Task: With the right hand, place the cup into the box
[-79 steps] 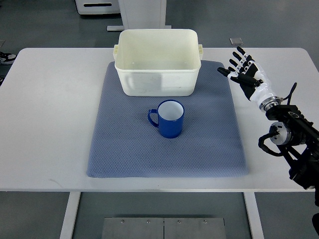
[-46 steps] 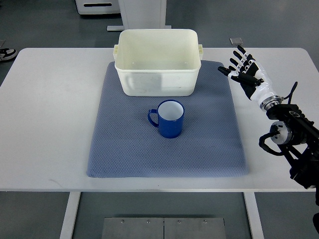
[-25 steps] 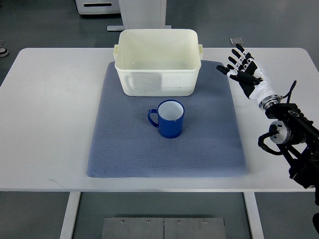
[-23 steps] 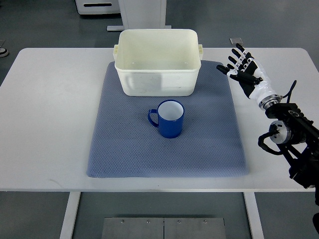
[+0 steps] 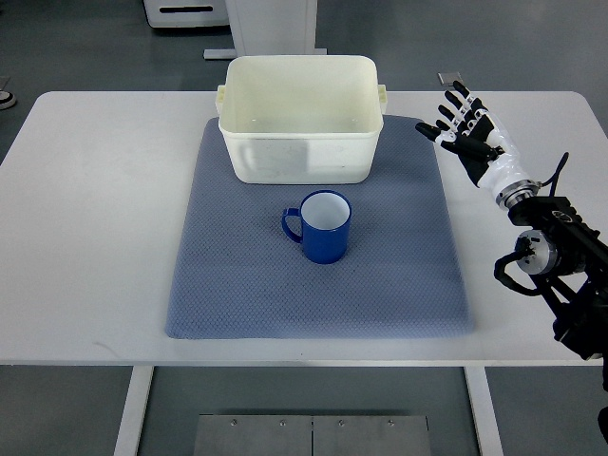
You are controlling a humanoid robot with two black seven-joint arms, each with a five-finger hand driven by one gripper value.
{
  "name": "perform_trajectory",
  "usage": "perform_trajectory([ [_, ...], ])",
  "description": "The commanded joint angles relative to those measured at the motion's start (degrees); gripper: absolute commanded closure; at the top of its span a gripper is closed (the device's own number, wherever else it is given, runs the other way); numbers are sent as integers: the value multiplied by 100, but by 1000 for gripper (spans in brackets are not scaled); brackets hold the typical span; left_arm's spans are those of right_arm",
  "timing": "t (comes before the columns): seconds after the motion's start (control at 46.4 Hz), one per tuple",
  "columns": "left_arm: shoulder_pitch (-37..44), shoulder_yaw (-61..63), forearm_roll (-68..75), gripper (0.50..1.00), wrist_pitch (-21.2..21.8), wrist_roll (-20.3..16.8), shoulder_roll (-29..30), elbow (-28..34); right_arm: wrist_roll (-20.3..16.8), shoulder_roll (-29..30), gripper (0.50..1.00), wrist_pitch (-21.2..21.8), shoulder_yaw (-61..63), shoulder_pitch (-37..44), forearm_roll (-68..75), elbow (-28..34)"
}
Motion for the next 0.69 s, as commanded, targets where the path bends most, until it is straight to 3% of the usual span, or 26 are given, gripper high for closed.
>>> perform_trajectory([
  [0.0,0,0,0,500,0,6,0,0,30,8,500,26,6,8,8,32],
  [0.431,0,0,0,500,0,-3,0,0,56,-36,500,106,24,166,-1,67],
  [0.668,0,0,0,500,0,-3,0,0,4,-212,500,281,41,518,-1,576],
])
